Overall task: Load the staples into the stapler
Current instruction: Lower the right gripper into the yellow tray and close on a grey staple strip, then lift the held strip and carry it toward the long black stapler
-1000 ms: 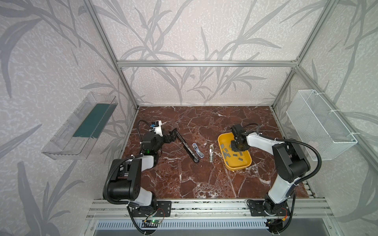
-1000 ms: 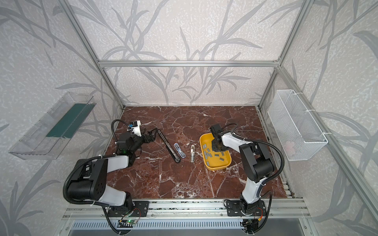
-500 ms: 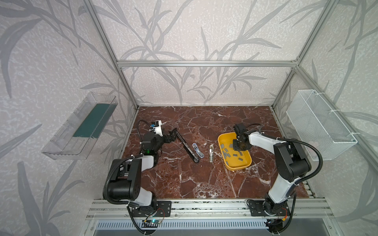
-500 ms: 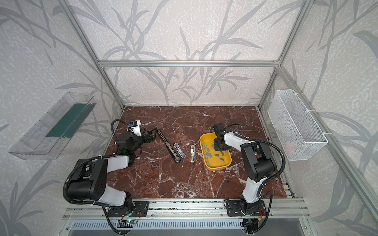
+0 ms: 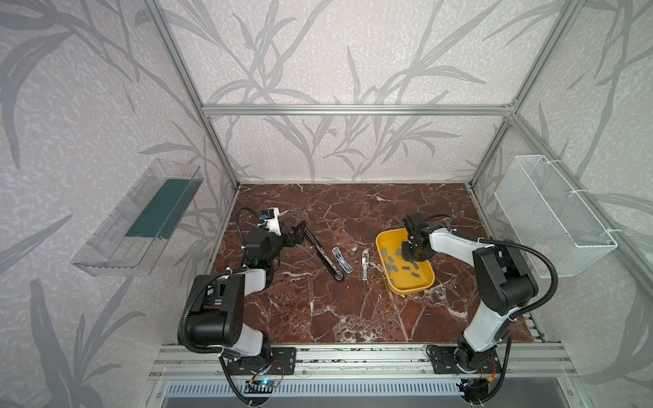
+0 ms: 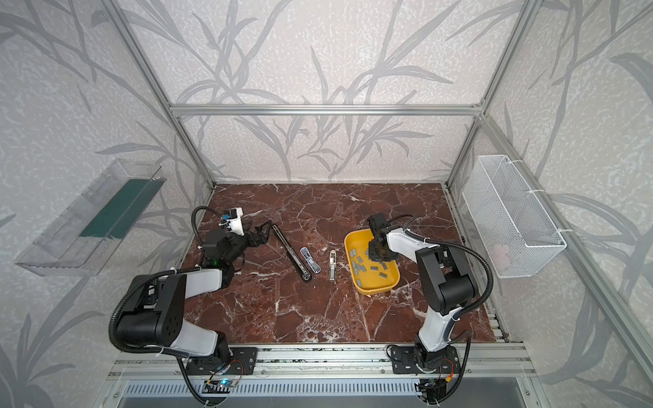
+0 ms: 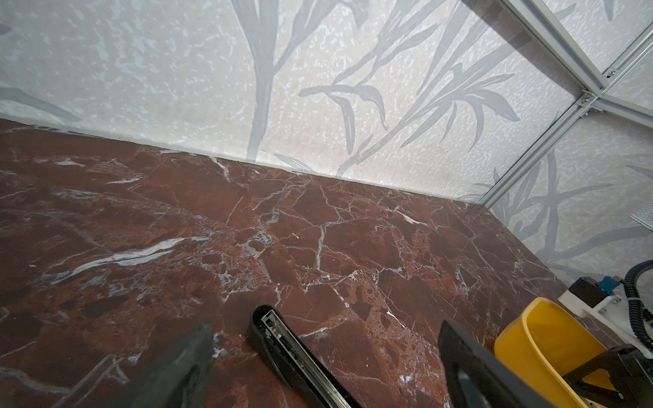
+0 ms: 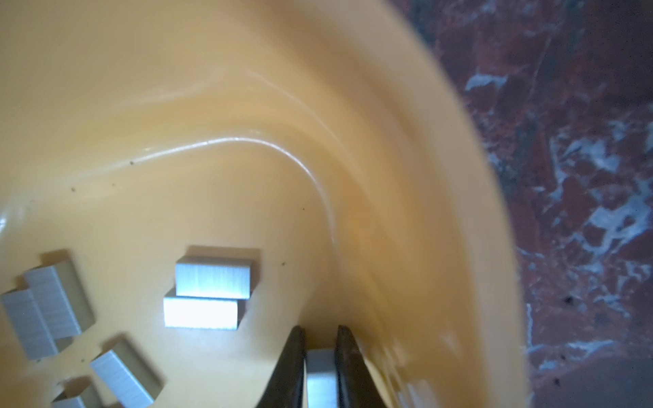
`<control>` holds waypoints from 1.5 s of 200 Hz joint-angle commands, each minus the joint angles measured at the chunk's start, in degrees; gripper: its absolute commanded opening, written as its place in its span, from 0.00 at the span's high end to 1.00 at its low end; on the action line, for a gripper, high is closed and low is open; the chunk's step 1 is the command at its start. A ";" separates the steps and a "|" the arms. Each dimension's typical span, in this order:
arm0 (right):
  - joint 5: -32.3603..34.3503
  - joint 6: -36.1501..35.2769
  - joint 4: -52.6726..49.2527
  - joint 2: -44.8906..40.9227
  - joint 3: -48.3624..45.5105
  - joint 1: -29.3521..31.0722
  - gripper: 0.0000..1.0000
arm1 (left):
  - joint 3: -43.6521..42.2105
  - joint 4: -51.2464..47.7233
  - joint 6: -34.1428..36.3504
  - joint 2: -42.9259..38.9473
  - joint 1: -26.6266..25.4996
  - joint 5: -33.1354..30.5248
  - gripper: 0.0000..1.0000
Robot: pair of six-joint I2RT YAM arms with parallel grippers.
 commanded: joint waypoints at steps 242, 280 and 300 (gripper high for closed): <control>3.21 -6.50 13.83 -34.32 -8.58 17.40 0.88 | 1.49 -27.07 -8.97 -20.03 -0.33 -10.47 0.01; 4.65 -10.04 19.62 -27.15 -3.65 30.72 0.88 | -7.74 -20.34 -11.95 -29.14 -0.39 -16.33 0.01; 4.78 -12.22 19.35 -20.57 1.53 35.15 0.88 | -7.97 -24.10 -10.88 -32.07 -0.40 -18.34 0.01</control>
